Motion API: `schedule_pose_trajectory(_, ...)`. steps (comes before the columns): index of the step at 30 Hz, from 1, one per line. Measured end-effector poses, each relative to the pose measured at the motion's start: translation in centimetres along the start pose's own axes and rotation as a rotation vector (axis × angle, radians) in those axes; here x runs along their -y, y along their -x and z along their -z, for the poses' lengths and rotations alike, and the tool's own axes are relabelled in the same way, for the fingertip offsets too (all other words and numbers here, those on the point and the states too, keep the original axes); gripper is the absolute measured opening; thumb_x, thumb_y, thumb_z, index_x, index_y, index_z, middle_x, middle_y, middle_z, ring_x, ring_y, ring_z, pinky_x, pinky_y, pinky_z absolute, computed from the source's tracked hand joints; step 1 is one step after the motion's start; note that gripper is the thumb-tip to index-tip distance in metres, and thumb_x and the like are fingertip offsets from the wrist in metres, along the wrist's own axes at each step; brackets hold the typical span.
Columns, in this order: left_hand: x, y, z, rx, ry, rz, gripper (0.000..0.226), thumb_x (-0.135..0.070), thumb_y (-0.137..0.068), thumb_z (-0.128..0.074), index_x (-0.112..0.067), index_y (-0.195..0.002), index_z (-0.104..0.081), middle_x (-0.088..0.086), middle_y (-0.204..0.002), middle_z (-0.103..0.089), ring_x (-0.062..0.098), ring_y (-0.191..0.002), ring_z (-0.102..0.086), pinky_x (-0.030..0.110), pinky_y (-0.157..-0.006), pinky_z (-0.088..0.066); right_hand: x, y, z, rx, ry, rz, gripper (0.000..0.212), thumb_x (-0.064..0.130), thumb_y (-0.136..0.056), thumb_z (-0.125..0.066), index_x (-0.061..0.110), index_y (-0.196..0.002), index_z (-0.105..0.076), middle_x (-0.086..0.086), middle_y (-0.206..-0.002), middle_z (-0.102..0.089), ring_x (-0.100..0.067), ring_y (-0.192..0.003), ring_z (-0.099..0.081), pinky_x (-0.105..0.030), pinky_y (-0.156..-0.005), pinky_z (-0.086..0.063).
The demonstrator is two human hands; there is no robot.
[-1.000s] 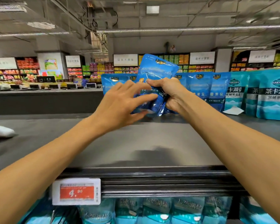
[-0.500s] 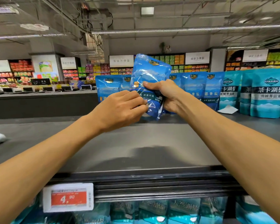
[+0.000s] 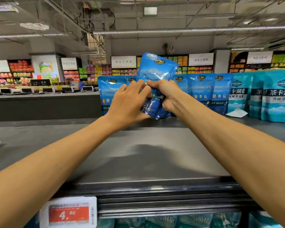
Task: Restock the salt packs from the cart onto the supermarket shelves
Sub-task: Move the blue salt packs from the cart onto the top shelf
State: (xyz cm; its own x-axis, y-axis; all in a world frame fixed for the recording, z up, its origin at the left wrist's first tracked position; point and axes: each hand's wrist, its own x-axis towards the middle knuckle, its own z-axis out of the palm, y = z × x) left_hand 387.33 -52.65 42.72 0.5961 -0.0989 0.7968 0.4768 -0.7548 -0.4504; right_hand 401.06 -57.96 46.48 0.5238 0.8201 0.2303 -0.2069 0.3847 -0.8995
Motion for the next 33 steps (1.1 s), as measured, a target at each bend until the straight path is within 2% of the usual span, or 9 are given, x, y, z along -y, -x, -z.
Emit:
schedule_pose_trajectory(4, 3.2, 0.5, -0.4, 0.154, 0.048, 0.007, 0.074, -0.067, -0.067, -0.070, -0.015, -0.117, -0.051, 0.003, -0.111, -0.054, 0.025, -0.097, -0.052, 0.039, -0.077, -0.041, 0.5, -2.0, 1.7, -0.010, 0.114, 0.035, 0.048, -0.003, -0.079, -0.077, -0.002, -0.123, -0.060, -0.018, -0.105, -0.074, -0.031, -0.085, -0.074, -0.051, -0.074, -0.061)
schedule_pose_trajectory(9, 6.4, 3.7, -2.2, 0.184, 0.364, 0.426, 0.023, -0.046, -0.087, -0.063, -0.028, -0.098, -0.053, -0.013, -0.098, -0.056, 0.012, -0.085, -0.058, 0.033, -0.068, -0.043, -0.9, -5.2, 4.1, -0.114, 0.276, 0.070, 0.045, 0.004, -0.073, -0.084, 0.005, -0.108, -0.056, -0.018, -0.109, -0.072, -0.033, -0.096, -0.072, -0.055, -0.084, -0.058)
schedule_pose_trajectory(13, 7.1, 4.6, -4.0, 0.200, 0.525, 0.758, 0.012, -0.035, -0.091, -0.062, -0.024, -0.087, -0.059, -0.015, -0.082, -0.060, 0.019, -0.085, -0.062, 0.036, -0.078, -0.049, -3.4, -6.8, 4.2, -0.129, 0.336, -0.025, 0.057, 0.007, -0.073, -0.086, 0.004, -0.115, -0.047, -0.020, -0.112, -0.069, -0.036, -0.099, -0.070, -0.060, -0.083, -0.057)
schedule_pose_trajectory(19, 7.3, 5.6, -4.9, 0.239, 0.547, 0.837, 0.014, -0.033, -0.090, -0.062, -0.028, -0.078, -0.056, -0.014, -0.081, -0.062, 0.015, -0.081, -0.061, 0.034, -0.077, -0.048, -6.4, -9.3, 1.6, 0.032, 0.375, -0.031, 0.050, 0.002, -0.078, -0.080, -0.002, -0.123, -0.058, -0.018, -0.113, -0.072, -0.033, -0.106, -0.069, -0.057, -0.099, -0.051)
schedule_pose_trajectory(21, 7.2, 5.8, -4.9, 0.237, 0.555, 0.833, 0.012, -0.033, -0.090, -0.062, -0.027, -0.080, -0.058, -0.011, -0.084, -0.063, 0.013, -0.079, -0.060, 0.034, -0.077, -0.048, -6.6, -9.7, 1.3, 0.090, 0.474, -0.002, 0.040, 0.002, -0.079, -0.080, -0.001, -0.115, -0.064, -0.013, -0.109, -0.073, -0.030, -0.105, -0.068, -0.048, -0.100, -0.051)
schedule_pose_trajectory(23, 7.2, 5.9, -4.8, 0.240, 0.554, 0.818, 0.012, -0.034, -0.090, -0.061, -0.027, -0.080, -0.058, -0.009, -0.085, -0.063, 0.013, -0.078, -0.059, 0.034, -0.076, -0.048, -6.1, -9.7, 1.8, 0.140, 0.718, -0.001, 0.034, 0.014, -0.074, -0.087, 0.007, -0.098, -0.063, -0.001, -0.096, -0.068, -0.022, -0.094, -0.062, -0.037, -0.088, -0.049)
schedule_pose_trajectory(26, 7.3, 5.8, -4.6, 0.255, 0.535, 0.803, 0.011, -0.034, -0.090, -0.061, -0.029, -0.081, -0.058, -0.009, -0.085, -0.063, 0.015, -0.080, -0.059, 0.034, -0.077, -0.048, -5.2, -9.0, 3.2, 0.177, 1.186, -0.153, 0.061, 0.043, -0.064, -0.091, 0.003, -0.091, -0.053, 0.001, -0.075, -0.065, -0.016, -0.074, -0.059, -0.025, -0.061, -0.046)
schedule_pose_trajectory(28, 7.3, 5.7, -4.4, 0.266, 0.532, 0.800, 0.010, -0.034, -0.089, -0.061, -0.029, -0.081, -0.058, -0.012, -0.084, -0.062, 0.013, -0.079, -0.059, 0.036, -0.078, -0.049, -5.4, -8.9, 3.7, 0.196, 1.287, -0.202, 0.054, 0.043, -0.065, -0.091, 0.006, -0.081, -0.055, 0.003, -0.053, -0.062, -0.011, -0.049, -0.055, -0.016, -0.040, -0.038)
schedule_pose_trajectory(33, 7.2, 5.5, -4.1, 0.282, 0.529, 0.809, 0.010, -0.034, -0.090, -0.059, -0.029, -0.082, -0.059, -0.010, -0.087, -0.064, 0.018, -0.088, -0.061, 0.041, -0.084, -0.052, -7.0, -9.9, 3.4, 0.135, 1.158, -0.197, 0.057, 0.027, -0.073, -0.088, -0.002, -0.110, -0.055, -0.011, -0.082, -0.072, -0.017, -0.063, -0.066, -0.027, -0.048, -0.046)
